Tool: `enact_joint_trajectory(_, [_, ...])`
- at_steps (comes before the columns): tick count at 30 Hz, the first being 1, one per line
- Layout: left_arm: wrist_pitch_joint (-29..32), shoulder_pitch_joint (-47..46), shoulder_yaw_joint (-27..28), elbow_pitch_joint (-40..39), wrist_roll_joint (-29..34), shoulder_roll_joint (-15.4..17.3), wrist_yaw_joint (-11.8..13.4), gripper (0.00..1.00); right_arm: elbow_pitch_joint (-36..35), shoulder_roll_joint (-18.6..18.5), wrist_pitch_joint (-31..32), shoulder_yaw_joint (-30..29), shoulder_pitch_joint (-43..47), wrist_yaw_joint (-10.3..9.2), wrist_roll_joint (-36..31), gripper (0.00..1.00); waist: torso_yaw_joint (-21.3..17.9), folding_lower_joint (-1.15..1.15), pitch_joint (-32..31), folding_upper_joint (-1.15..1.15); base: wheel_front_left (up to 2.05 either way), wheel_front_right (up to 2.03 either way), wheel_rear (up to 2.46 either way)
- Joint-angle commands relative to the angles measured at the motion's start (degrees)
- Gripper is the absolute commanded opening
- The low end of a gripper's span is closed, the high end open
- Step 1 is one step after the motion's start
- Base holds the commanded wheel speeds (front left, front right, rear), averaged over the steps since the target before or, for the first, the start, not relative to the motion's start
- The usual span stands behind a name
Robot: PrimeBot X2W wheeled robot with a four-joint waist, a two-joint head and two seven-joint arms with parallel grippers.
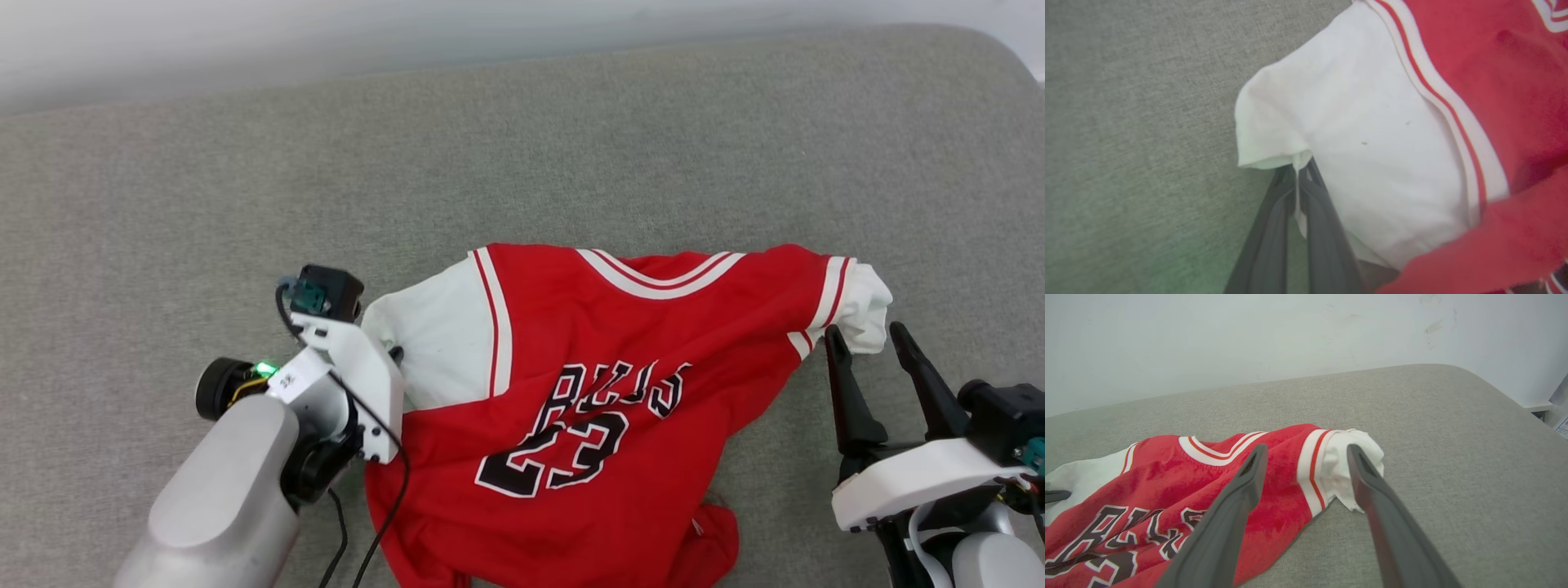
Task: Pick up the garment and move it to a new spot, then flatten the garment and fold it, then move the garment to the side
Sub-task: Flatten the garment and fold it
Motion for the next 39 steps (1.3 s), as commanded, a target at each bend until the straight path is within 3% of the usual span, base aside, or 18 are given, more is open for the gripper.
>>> enact_joint_trajectory(1, [-1.3, 2.3, 0.4, -0.1, 0.2, 0.6, 0.8, 0.0, 0.5, 0.1, 0.0, -0.6, 0.1, -0.04, 0.2, 1.0, 0.7, -0.01, -1.2, 0.0, 0.0, 0.0, 0.0])
enact_joint_trajectory(6, [-7.0, 5.1, 3.1, -4.7, 1.1, 2.9, 3.8, 0.0, 1.6, 0.1, 1.0, -3.3, 1.0, -0.04, 0.3, 1.0, 2.1, -0.01, -3.6, 0.0, 0.0, 0.0, 0.0])
enact_joint_trajectory(12, [-9.6, 10.6, 5.6, -12.0, 1.0, 5.9, 7.0, 0.0, 3.4, 0.1, 3.7, -7.6, 2.0, -0.04, 0.6, 1.0, 3.8, -0.01, -6.1, 0.0, 0.0, 0.0, 0.0])
enact_joint_trajectory(19, [-9.4, 13.1, 6.6, -20.3, 1.6, 8.1, 9.3, 0.0, 10.9, -2.6, 14.7, -12.6, -4.0, -0.04, 3.4, 1.0, 5.4, -0.01, -6.1, 0.0, 0.0, 0.0, 0.0])
enact_joint_trajectory(25, [-8.9, 11.2, 6.4, -24.1, 2.3, 8.3, 9.9, 0.0, 17.1, -5.8, 22.2, -12.3, -12.3, -0.03, 5.3, 1.0, 6.9, -0.01, -3.4, 0.0, 0.0, 0.0, 0.0])
enact_joint_trajectory(33, [-9.1, 7.6, 5.4, -26.9, 3.3, 7.1, 9.5, 0.0, 26.1, -9.7, 38.2, -9.6, -25.6, -0.03, 5.0, 1.0, 9.4, -0.01, 2.0, 0.0, 0.0, 0.0, 0.0])
enact_joint_trajectory(39, [-9.6, 6.5, 5.1, -26.9, 3.2, 6.5, 9.4, 0.0, 29.3, -10.7, 42.4, -6.5, -28.6, -0.03, 4.7, 1.0, 10.1, -0.01, 4.3, 0.0, 0.0, 0.0, 0.0])
